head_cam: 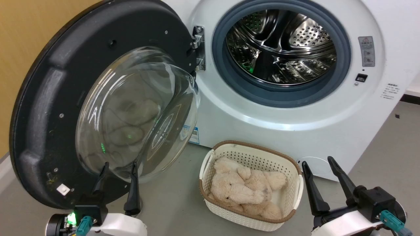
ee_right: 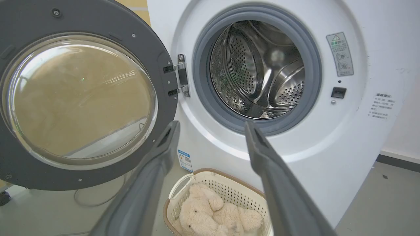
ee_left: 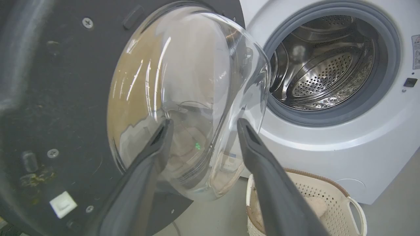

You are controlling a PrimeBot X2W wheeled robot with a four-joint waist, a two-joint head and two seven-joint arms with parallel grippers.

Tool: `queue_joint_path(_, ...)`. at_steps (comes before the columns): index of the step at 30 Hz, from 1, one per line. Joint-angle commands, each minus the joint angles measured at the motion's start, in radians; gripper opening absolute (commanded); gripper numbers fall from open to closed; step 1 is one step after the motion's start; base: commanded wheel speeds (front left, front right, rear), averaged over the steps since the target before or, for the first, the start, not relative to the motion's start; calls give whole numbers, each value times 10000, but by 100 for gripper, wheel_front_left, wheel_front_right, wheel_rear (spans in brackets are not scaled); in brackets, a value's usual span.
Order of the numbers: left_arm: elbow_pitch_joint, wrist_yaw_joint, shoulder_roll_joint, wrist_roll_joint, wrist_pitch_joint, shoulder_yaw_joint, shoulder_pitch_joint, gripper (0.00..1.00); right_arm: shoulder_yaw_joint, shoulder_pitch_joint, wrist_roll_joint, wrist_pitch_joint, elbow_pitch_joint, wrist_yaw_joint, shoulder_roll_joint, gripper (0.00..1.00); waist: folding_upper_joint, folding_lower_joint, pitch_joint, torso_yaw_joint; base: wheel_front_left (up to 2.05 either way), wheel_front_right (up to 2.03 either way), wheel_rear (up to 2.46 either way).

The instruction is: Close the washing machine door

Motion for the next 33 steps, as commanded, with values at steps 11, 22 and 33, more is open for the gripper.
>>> queue_joint_path(11,-264,220,5,-167,-317,109,198,100,427,-240,360,-320,110,6,-185,100,0,0,106,577,0,0,0)
queue_joint_path(22,-468,378,6,-322,-547,181,358,100,805,-479,665,-549,212,6,-347,100,0,0,177,1079,0,0,0)
queue_joint_path(33,-582,437,7,-459,-777,286,451,100,1090,-583,924,-779,255,7,-428,100,0,0,241,1575,0,0,0)
